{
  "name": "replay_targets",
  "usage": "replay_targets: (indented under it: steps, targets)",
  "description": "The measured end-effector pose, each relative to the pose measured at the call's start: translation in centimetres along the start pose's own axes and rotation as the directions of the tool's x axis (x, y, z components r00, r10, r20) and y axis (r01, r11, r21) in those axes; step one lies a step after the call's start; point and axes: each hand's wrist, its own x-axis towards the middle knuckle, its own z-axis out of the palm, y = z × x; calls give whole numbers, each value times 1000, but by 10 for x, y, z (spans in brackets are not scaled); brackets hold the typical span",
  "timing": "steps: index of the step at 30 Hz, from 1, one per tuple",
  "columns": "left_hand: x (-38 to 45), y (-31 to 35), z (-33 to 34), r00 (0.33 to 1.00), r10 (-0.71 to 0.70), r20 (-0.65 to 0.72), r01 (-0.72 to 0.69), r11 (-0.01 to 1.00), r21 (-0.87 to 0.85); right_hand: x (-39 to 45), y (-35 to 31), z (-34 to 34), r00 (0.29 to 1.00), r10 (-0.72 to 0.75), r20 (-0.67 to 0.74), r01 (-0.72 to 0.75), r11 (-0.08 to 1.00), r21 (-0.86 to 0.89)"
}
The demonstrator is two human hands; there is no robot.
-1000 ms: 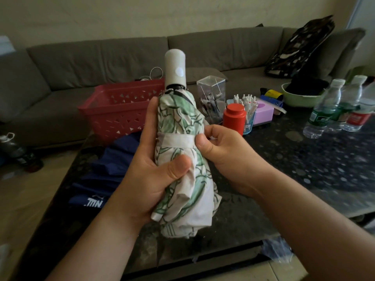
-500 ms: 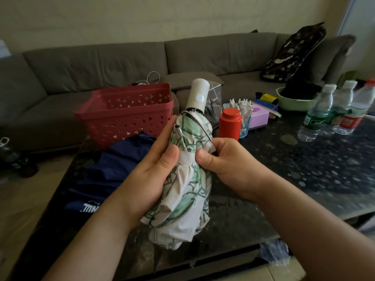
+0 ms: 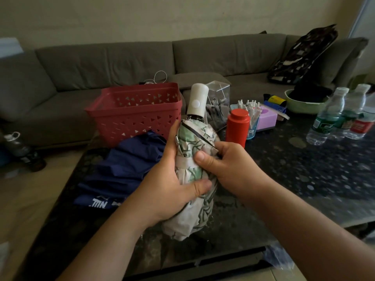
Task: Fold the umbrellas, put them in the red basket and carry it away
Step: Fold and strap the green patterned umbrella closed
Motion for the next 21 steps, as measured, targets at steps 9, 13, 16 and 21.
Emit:
replay_targets:
  steps: [9, 13, 16, 21]
  targets:
    - [3, -4, 7, 948, 16, -319, 121, 906, 405, 1, -9, 5, 811, -547, -209, 252, 649, -718]
    - [9, -13, 14, 938, 95, -333, 118, 816, 566, 0, -10, 20, 818, -560, -132, 260, 566, -782]
    - [8, -16, 16, 936, 112, -335, 113, 803, 586, 3, -11, 16, 844, -485, -229, 188, 667, -721]
    - [9, -19, 17, 926, 147, -348, 85, 817, 570, 6, -12, 9, 917, -326, -228, 142, 804, -577]
